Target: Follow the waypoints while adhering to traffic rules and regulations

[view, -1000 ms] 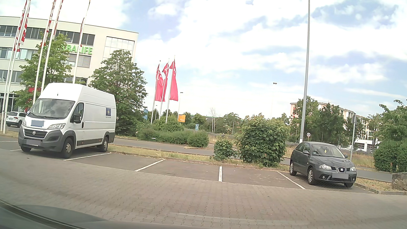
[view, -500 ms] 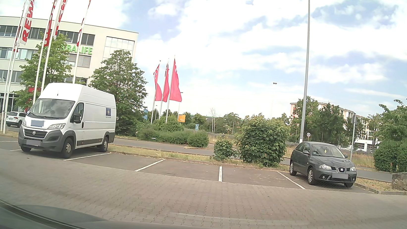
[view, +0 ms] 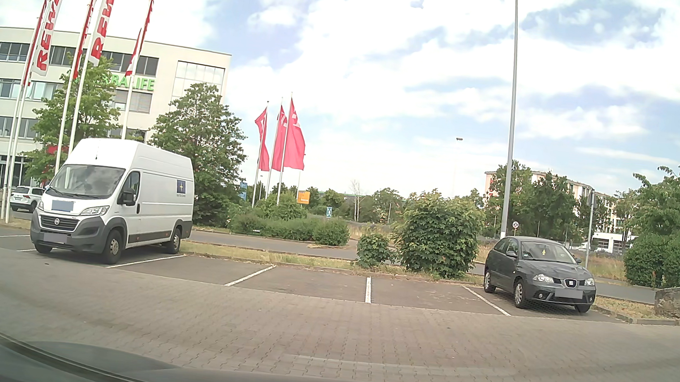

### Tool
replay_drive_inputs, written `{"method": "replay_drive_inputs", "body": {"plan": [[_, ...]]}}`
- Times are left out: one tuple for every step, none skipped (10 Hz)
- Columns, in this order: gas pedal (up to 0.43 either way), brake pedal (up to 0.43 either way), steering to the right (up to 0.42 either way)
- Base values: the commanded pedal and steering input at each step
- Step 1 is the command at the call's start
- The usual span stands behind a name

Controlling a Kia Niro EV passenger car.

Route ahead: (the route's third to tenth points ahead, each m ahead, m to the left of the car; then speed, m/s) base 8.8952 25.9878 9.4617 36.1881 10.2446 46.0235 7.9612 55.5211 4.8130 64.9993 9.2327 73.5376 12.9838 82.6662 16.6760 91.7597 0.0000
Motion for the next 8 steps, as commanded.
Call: {"method": "replay_drive_inputs", "body": {"plan": [[0.000,0.378,0.009],[0.000,0.378,0.009],[0.000,0.378,0.009],[0.000,0.378,0.009],[0.000,0.378,0.009],[0.000,0.378,0.009],[0.000,0.366,0.009],[0.000,0.360,0.009]]}}
